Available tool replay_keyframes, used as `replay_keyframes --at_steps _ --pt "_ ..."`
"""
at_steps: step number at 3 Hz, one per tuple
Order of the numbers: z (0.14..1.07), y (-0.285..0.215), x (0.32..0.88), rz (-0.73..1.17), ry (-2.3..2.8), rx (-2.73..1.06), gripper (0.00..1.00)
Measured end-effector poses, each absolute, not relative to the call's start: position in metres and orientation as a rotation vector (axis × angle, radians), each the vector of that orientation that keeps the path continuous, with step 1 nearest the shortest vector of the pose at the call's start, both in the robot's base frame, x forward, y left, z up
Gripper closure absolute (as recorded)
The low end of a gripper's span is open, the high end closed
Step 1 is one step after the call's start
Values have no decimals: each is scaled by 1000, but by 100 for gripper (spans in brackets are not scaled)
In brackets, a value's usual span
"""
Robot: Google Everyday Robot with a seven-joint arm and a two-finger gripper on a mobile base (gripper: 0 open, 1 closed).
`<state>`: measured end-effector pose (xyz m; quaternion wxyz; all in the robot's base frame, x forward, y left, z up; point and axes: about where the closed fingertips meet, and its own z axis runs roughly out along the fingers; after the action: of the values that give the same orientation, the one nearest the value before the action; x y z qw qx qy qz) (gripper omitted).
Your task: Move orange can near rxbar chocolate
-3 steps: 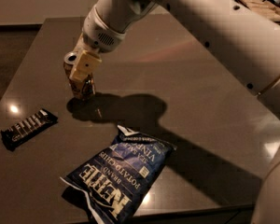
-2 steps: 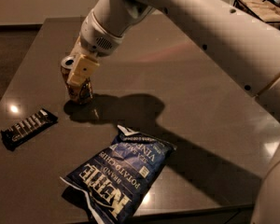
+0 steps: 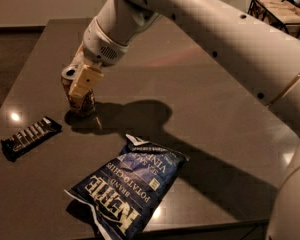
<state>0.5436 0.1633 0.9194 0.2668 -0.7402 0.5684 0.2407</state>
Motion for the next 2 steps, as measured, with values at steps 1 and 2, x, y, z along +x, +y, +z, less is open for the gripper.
replay_keyframes --at_steps 1,2 --pt "916 165 541 666 1526 -2010 13" --pt "915 166 540 667 1524 -2013 0"
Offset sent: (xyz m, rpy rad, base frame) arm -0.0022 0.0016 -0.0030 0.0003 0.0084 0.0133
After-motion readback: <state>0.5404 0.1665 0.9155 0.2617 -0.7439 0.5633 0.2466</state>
